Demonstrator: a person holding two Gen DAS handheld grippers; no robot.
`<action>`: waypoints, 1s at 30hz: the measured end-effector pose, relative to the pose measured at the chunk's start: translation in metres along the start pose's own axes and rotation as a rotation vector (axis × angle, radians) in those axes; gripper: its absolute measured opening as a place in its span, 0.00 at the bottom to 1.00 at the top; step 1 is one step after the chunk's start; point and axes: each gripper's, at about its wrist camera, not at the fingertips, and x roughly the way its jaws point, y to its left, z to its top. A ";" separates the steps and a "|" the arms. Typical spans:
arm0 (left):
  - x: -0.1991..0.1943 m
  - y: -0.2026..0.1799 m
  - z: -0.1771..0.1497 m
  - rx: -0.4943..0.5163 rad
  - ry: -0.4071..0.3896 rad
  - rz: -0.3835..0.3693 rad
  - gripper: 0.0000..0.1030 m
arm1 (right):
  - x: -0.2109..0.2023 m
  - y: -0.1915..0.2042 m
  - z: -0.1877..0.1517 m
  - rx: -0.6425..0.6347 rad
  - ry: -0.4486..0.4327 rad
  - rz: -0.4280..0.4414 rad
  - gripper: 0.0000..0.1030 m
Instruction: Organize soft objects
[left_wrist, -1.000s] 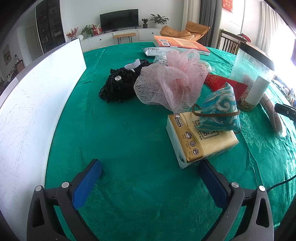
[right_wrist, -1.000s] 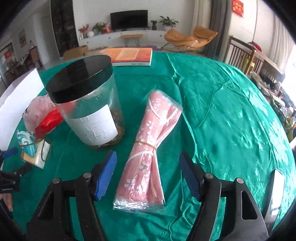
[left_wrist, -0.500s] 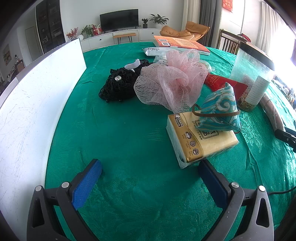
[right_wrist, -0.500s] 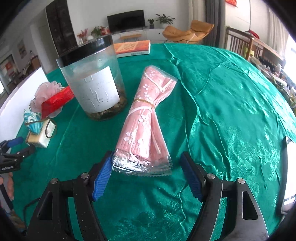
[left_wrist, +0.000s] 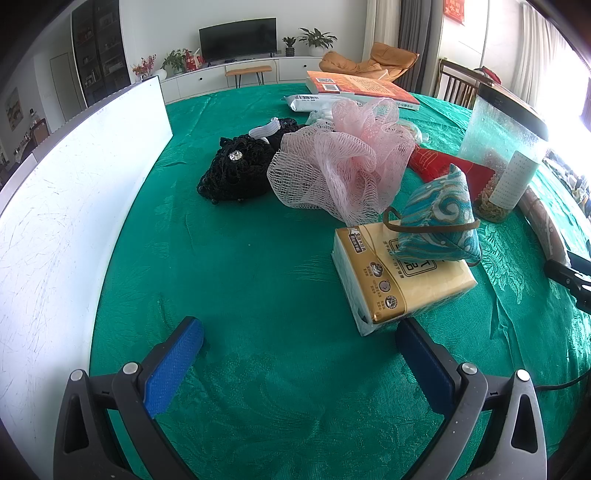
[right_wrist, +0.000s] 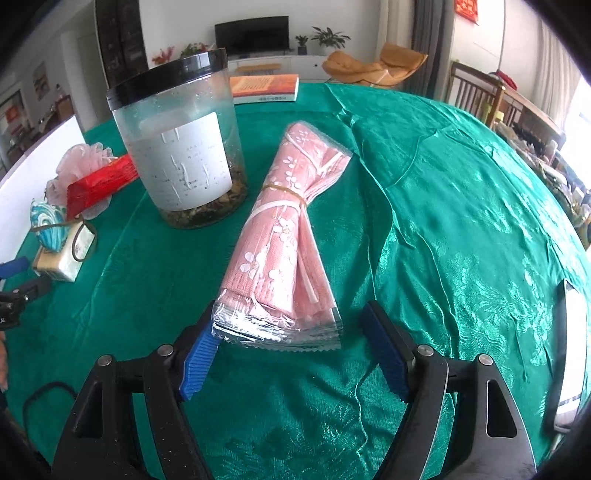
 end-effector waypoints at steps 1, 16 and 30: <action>0.000 0.000 0.000 0.000 0.000 0.000 1.00 | 0.000 0.000 0.000 0.000 0.000 0.000 0.76; 0.000 0.000 0.000 0.000 0.000 0.000 1.00 | -0.001 0.001 -0.001 -0.004 0.001 0.001 0.79; 0.000 0.000 0.000 0.000 0.000 0.000 1.00 | -0.001 0.000 0.000 -0.004 0.001 0.001 0.79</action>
